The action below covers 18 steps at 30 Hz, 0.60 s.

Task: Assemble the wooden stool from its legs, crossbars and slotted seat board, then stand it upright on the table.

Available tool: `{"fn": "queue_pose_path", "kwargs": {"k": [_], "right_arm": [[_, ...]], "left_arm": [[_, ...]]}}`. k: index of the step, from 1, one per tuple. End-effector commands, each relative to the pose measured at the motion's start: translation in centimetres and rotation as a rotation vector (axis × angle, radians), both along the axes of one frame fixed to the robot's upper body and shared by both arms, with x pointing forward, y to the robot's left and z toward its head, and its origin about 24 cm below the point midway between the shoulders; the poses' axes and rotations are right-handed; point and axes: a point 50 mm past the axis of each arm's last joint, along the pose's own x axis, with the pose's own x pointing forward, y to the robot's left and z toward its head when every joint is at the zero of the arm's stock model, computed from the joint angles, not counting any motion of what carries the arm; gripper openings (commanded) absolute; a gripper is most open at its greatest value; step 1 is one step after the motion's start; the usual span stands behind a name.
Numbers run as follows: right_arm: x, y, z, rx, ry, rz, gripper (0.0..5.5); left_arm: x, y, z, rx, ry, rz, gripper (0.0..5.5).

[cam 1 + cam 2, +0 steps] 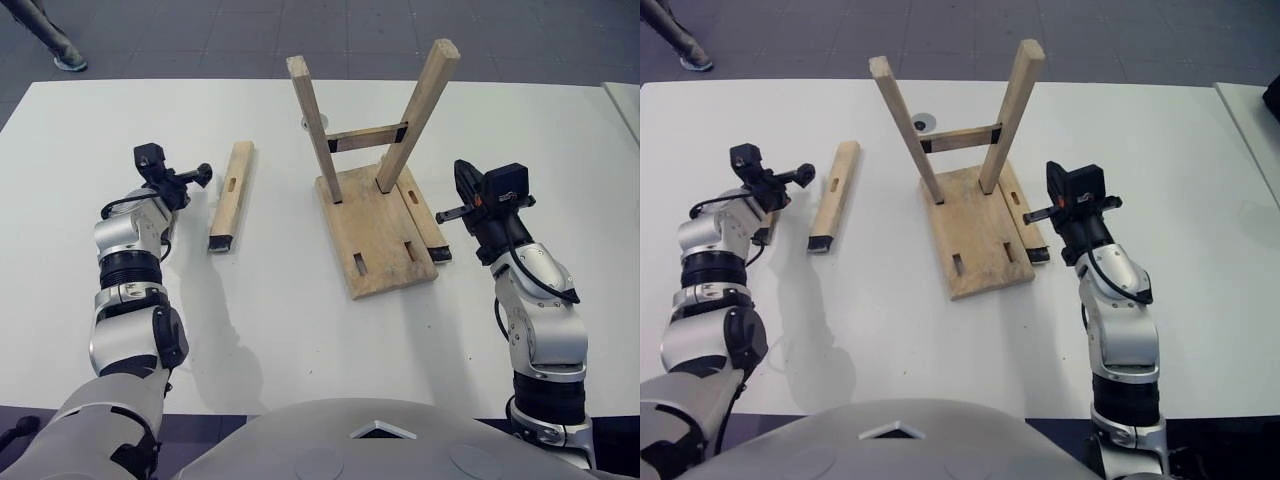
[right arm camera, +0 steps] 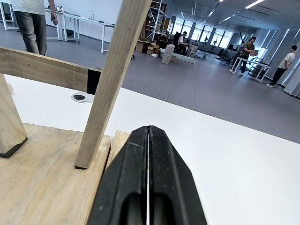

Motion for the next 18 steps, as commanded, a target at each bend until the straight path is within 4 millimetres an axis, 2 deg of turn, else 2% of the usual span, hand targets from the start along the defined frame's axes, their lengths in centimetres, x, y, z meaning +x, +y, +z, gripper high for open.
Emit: {"fn": "queue_pose_path", "kwargs": {"k": [1,4,6,10,18], "right_arm": [[-0.1,0.0,-0.3,-0.001,0.017,-0.003,0.0],[-0.3,-0.1,-0.4,0.0,0.021,-0.009,0.0],[-0.5,-0.1,-0.5,0.002,0.023,-0.016,0.0],[-0.7,-0.1,-0.6,0.005,0.026,-0.025,0.0],[-0.6,0.0,-0.6,0.006,0.026,-0.022,0.0]], "left_arm": [[-1.6,2.2,2.9,0.156,-0.147,-0.006,5.39],[-3.6,3.4,4.9,0.268,-0.229,-0.07,5.39],[-5.1,4.0,5.5,0.302,-0.237,-0.137,5.39],[-8.2,5.0,4.4,0.317,-0.14,-0.244,5.39],[-11.0,5.4,1.1,0.281,0.03,-0.225,4.19]]}}
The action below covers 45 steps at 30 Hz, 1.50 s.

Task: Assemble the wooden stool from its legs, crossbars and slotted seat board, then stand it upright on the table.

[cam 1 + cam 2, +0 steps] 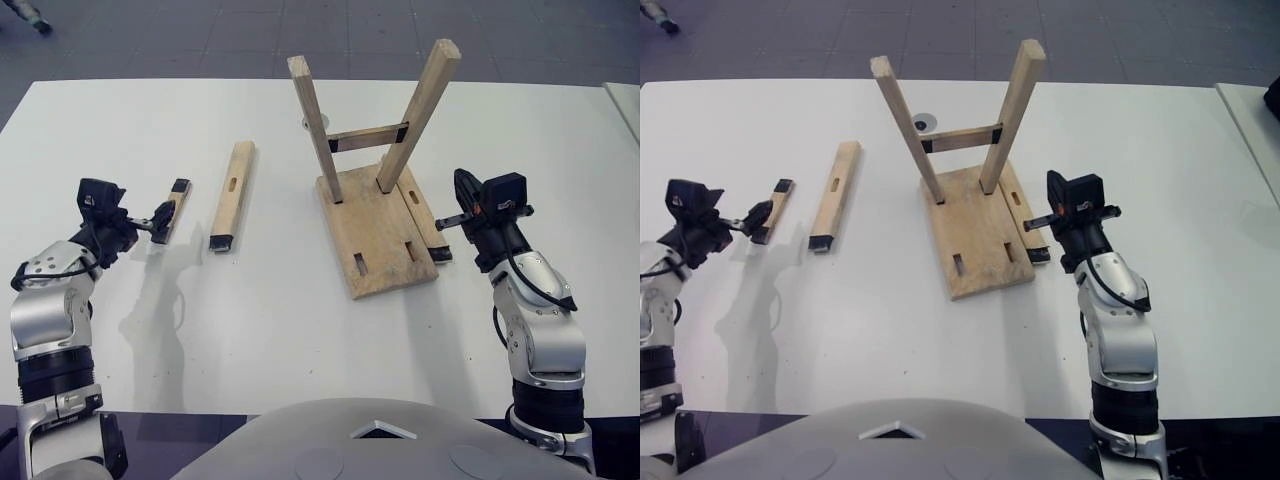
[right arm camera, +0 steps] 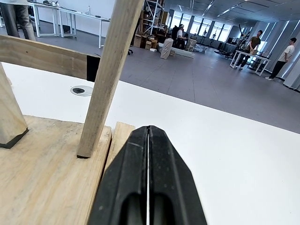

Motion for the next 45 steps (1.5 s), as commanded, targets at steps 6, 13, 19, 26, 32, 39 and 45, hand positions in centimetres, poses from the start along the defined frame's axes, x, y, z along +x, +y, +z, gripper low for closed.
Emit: {"fn": "queue_pose_path", "kwargs": {"k": [6,13,19,26,32,39,45], "right_arm": [[0.3,0.0,0.3,-0.009,-0.003,0.012,0.0],[-0.1,0.4,1.3,0.047,-0.022,0.046,0.0],[-1.2,2.8,4.2,0.486,0.018,0.267,0.74],[-1.2,3.8,6.9,0.747,0.008,0.376,1.76],[-1.1,4.6,9.4,0.938,0.004,0.493,2.62],[-1.0,4.7,11.6,1.091,0.03,0.578,3.72],[-0.6,4.7,12.7,1.122,0.034,0.61,4.6]], "left_arm": [[-2.1,0.1,-3.1,0.02,0.173,0.051,3.15],[-1.9,-0.5,-3.7,0.012,0.264,0.023,2.01],[-1.3,-0.6,-3.6,0.059,0.284,0.015,1.3],[2.1,-0.8,0.6,0.133,-0.135,0.082,1.3],[4.5,-5.5,11.2,0.088,-0.869,-0.063,1.3],[3.7,-15.7,15.7,-0.097,-1.019,-0.624,1.3],[3.4,-19.4,13.2,-0.113,-0.876,-0.88,1.3]]}}
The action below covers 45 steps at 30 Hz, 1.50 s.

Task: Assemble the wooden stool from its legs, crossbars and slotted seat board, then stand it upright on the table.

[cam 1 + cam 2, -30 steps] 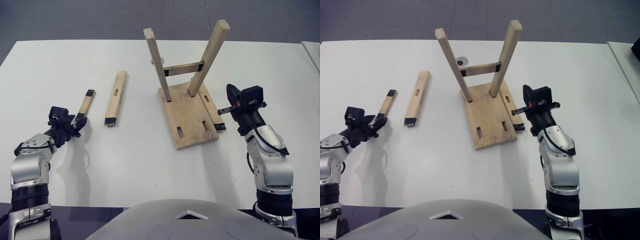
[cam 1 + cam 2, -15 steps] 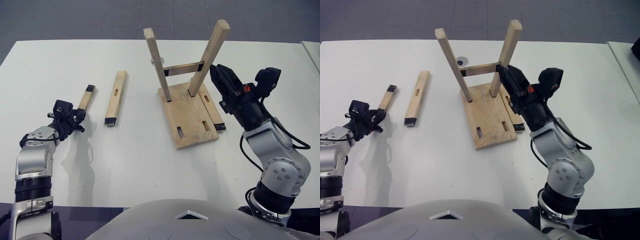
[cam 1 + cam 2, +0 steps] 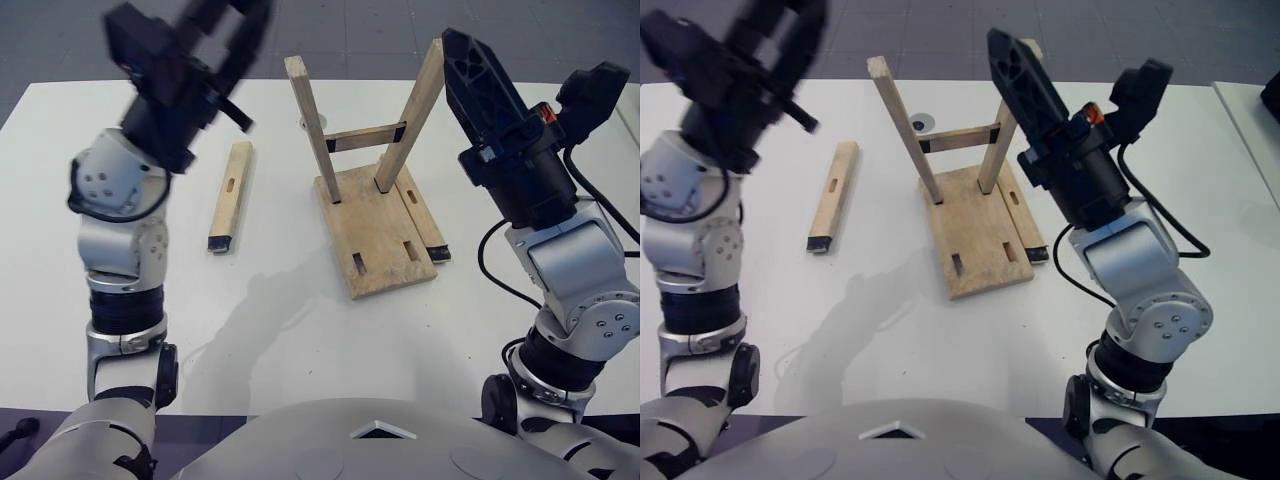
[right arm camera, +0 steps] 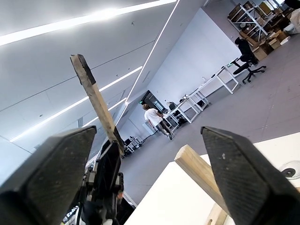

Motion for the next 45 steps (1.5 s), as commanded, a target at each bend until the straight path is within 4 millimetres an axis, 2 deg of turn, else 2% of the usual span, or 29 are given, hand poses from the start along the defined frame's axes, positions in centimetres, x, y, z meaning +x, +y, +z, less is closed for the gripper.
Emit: {"fn": "queue_pose_path", "kwargs": {"k": [1,6,8,16,21,30,40,45], "right_arm": [[0.4,0.1,1.0,0.009,-0.02,0.029,4.69],[0.7,0.7,1.7,-0.007,-0.055,0.093,5.36],[0.9,1.0,1.9,-0.011,-0.066,0.111,5.4],[1.6,2.0,1.9,-0.065,-0.086,0.109,4.17],[2.2,1.8,1.3,-0.129,-0.08,0.058,3.48],[2.8,1.3,1.1,-0.115,-0.066,0.013,2.12],[3.0,1.0,1.2,-0.13,-0.061,-0.004,0.6],[3.0,1.1,1.6,-0.127,-0.075,0.013,0.44]], "left_arm": [[0.2,-1.2,-1.5,0.097,0.049,-0.064,1.3],[-0.2,-1.5,-3.1,0.161,0.087,-0.095,1.3],[-0.3,-1.6,-3.4,0.172,0.095,-0.098,1.3],[-0.5,-1.5,-3.6,0.177,0.084,-0.077,1.3],[-0.5,-1.6,-3.5,0.212,0.035,-0.055,1.3],[-0.1,-1.2,-3.3,0.216,-0.022,-0.006,1.3],[-0.3,-1.4,-3.3,0.241,-0.045,-0.034,1.3],[-0.2,-1.4,-3.3,0.241,-0.041,-0.033,1.3]]}}
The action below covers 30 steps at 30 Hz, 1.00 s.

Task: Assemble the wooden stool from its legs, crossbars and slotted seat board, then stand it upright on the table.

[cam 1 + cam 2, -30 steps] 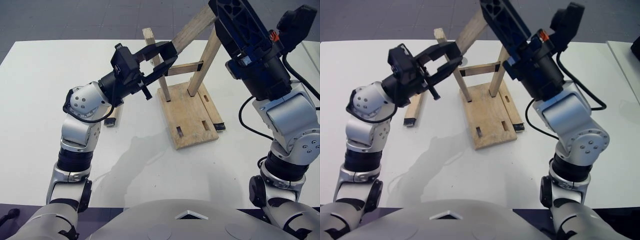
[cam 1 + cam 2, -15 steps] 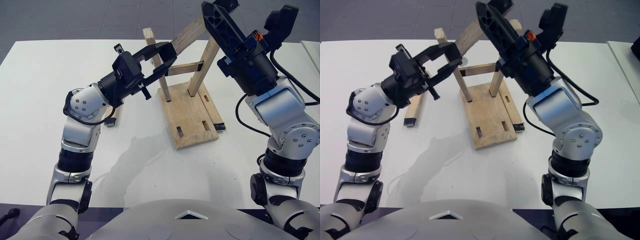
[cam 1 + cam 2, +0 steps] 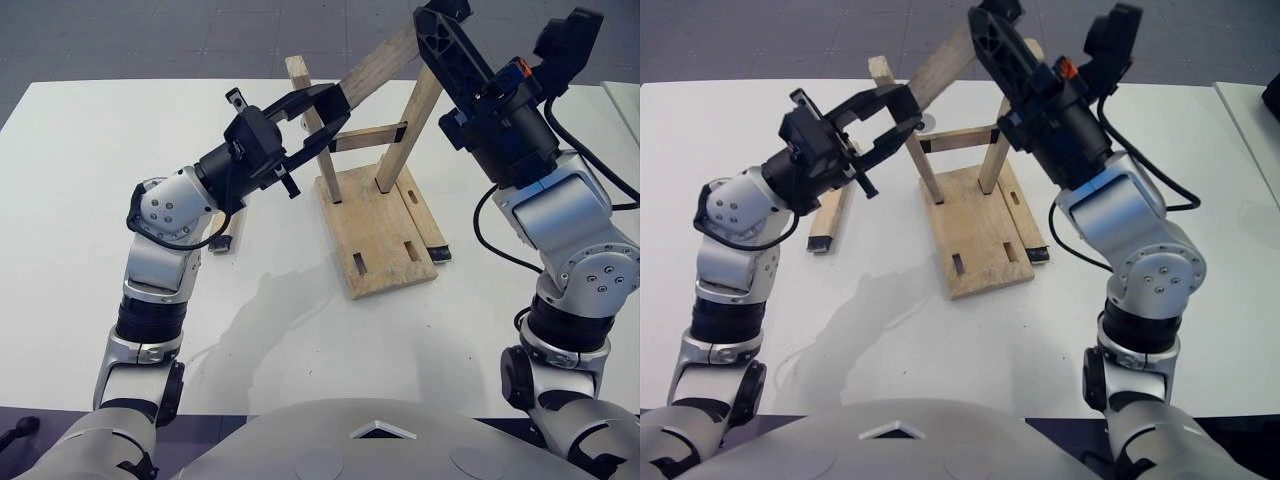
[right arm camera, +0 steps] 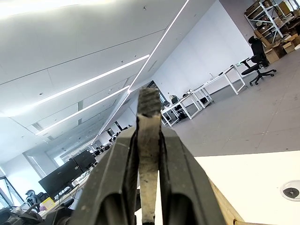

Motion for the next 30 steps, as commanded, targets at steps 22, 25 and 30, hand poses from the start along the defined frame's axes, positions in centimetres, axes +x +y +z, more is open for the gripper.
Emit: {"fn": "queue_pose_path", "kwargs": {"k": [22,25,30], "right_arm": [[0.3,-9.0,-8.0,-0.567,0.179,-0.376,0.44],[1.4,-9.0,-10.1,-0.611,0.207,-0.406,0.44],[2.1,-9.5,-12.0,-0.562,0.248,-0.464,0.44]], "left_arm": [[0.2,2.8,-7.3,0.197,0.204,0.284,4.53],[0.3,2.2,-7.7,0.208,0.217,0.271,4.96],[0.6,1.7,-8.1,0.19,0.251,0.258,5.4]]}}
